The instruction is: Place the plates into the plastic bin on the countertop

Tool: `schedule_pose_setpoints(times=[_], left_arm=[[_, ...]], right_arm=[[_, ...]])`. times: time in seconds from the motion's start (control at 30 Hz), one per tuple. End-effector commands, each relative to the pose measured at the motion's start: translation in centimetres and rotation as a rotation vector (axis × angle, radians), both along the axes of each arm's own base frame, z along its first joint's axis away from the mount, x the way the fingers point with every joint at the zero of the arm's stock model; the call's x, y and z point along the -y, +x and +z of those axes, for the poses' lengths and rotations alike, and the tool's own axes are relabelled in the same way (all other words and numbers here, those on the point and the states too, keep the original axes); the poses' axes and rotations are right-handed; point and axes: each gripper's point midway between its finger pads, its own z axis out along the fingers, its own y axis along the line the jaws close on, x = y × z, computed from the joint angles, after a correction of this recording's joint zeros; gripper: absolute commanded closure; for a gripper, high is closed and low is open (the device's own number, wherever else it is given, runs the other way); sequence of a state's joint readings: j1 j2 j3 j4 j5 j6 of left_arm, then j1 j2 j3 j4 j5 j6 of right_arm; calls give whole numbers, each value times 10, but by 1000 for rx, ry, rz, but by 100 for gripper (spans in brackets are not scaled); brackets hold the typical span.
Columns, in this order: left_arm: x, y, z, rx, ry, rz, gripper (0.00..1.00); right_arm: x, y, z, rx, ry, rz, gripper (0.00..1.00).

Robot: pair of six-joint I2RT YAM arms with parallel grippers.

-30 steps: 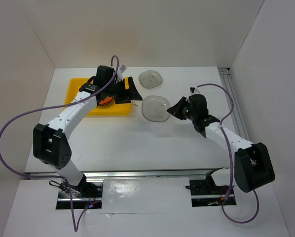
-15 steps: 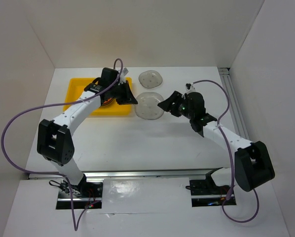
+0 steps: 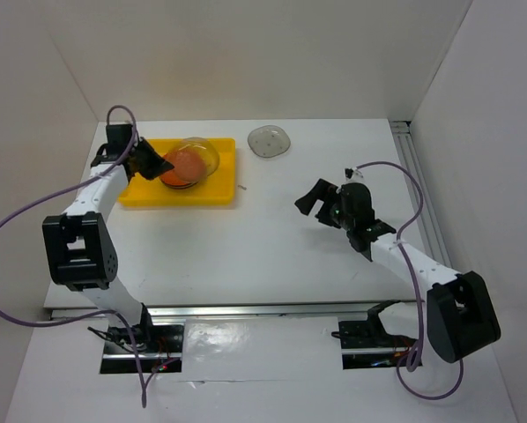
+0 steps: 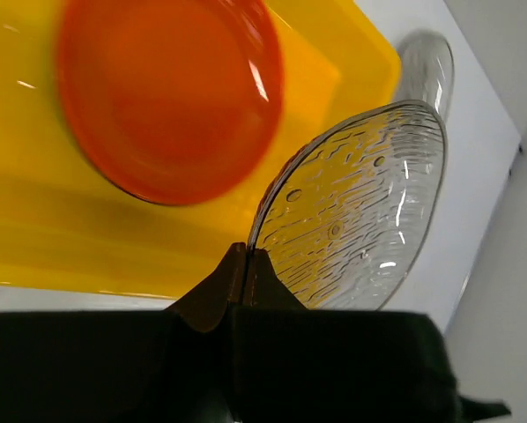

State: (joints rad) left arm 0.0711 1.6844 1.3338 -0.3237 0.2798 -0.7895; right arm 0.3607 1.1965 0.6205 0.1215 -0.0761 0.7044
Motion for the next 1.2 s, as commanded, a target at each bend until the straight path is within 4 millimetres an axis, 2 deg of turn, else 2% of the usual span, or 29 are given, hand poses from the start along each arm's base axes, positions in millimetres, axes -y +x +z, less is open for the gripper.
schedule_pose_setpoints(times=[0.0,0.03,0.1,0.13,0.27,0.33,0.4,0.47,0.5,0.53,0.6,0.7,0.77,0.8,0.83,0.87,0.9,0.93,0.97,1.0,1.03,1.07,1.1,1.13,1.17], left_arm=[[-35,17,20,96,13,136,100],[-50,17,18,97,3,180,100],[-64,18,10,112,-24,218,100],[-79,18,9,118,-30,257,100],[-98,25,-1,93,-47,280,100],[-99,30,-8,83,-56,253,100],[-100,32,-7,85,-70,245,85],[-97,33,-8,89,-82,229,63],[-96,35,-6,102,-88,219,35],[-95,35,-12,89,-96,212,29],[-90,37,-6,106,-105,181,24],[-86,36,-8,99,-123,161,22],[-84,33,1,111,-126,153,22],[-78,31,6,114,-126,142,20],[-74,28,22,142,-114,139,18],[-73,23,26,127,-94,158,15],[-70,18,30,117,-82,166,14],[-62,14,39,123,-62,151,12],[-60,7,54,142,-43,163,10],[-54,0,62,145,-43,152,7],[-43,-7,65,150,-29,128,0],[-39,-15,80,178,5,130,0],[-32,-21,83,178,26,119,0],[-11,-25,94,204,60,64,0],[-3,-29,104,210,84,46,0]], right_arm=[[9,-7,-7,17,-31,7,0],[10,-5,-4,32,-31,10,0],[6,-7,-13,16,-24,35,0],[5,-8,-16,8,-31,48,0],[2,-3,-22,16,-15,63,0],[-2,-4,-24,20,-4,82,0],[-4,-4,-26,17,0,93,0],[-6,-2,-24,28,8,102,0],[-8,-3,-24,26,12,111,0],[-9,0,-18,44,17,111,0],[-9,1,-22,34,14,111,0],[-10,3,-21,44,17,111,0],[-11,7,-26,35,15,111,0],[-13,13,-22,48,18,111,0],[-15,17,-34,21,11,111,0],[-16,30,-25,47,27,114,0],[-16,39,-27,35,47,105,0],[-11,49,-47,-9,41,92,0],[-17,66,-35,28,75,99,0],[-20,76,-38,24,83,95,0],[-19,86,-61,-33,84,88,0],[-25,108,-48,5,92,90,0],[-24,120,-49,2,102,76,0],[-26,129,-66,-19,98,74,0],[-27,139,-66,-14,102,61,0]])
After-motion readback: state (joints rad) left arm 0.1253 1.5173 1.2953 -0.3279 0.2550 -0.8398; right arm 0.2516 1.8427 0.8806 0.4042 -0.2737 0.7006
